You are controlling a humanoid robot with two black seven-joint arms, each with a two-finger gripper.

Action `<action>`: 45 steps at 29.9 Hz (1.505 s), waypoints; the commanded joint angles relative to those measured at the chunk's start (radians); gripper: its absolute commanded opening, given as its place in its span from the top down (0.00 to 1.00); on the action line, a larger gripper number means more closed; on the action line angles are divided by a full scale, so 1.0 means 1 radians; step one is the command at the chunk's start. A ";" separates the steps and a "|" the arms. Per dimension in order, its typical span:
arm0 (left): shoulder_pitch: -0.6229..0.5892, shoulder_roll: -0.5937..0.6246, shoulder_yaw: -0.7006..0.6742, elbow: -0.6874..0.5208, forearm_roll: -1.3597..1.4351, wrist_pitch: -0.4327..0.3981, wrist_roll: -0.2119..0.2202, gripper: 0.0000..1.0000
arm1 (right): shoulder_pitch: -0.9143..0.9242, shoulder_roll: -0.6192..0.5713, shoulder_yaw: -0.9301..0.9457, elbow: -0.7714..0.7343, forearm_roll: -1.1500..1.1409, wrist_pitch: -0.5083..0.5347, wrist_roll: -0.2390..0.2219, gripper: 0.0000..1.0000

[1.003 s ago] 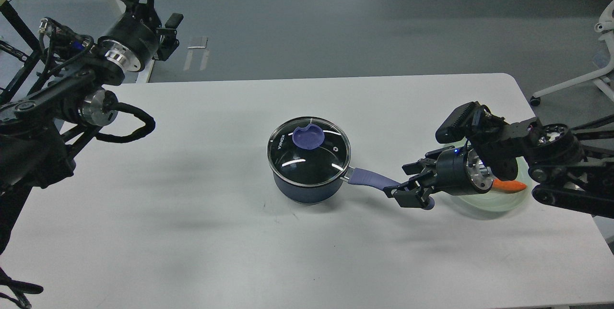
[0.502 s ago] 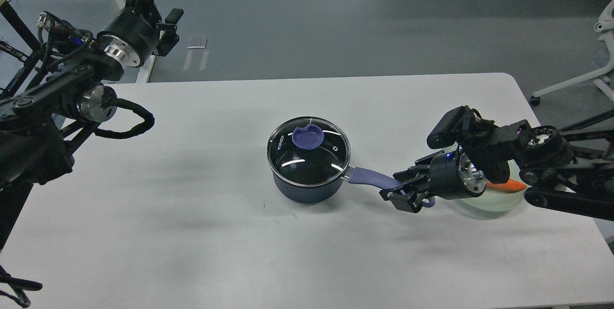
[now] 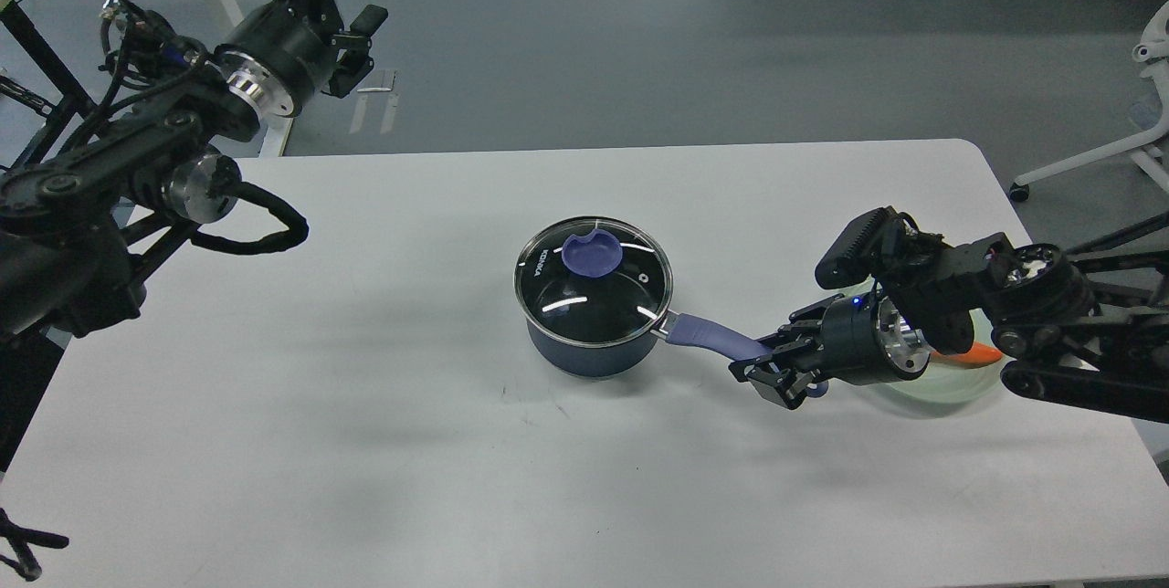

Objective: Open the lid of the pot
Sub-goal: 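Reach the left gripper over the pot toward the purple lid knob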

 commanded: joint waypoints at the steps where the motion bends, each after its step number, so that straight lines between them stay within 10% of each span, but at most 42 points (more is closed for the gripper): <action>1: -0.052 -0.010 0.058 -0.044 0.120 0.005 0.000 0.01 | 0.000 0.000 0.000 0.000 -0.001 0.000 0.000 0.72; 26: -0.208 -0.307 0.332 -0.124 1.530 0.080 -0.001 0.01 | 0.003 -0.003 0.000 0.000 -0.018 0.000 0.000 0.73; 45: -0.128 -0.237 0.472 -0.040 1.559 0.199 -0.007 0.02 | 0.005 -0.004 0.000 0.000 -0.018 0.003 0.000 0.74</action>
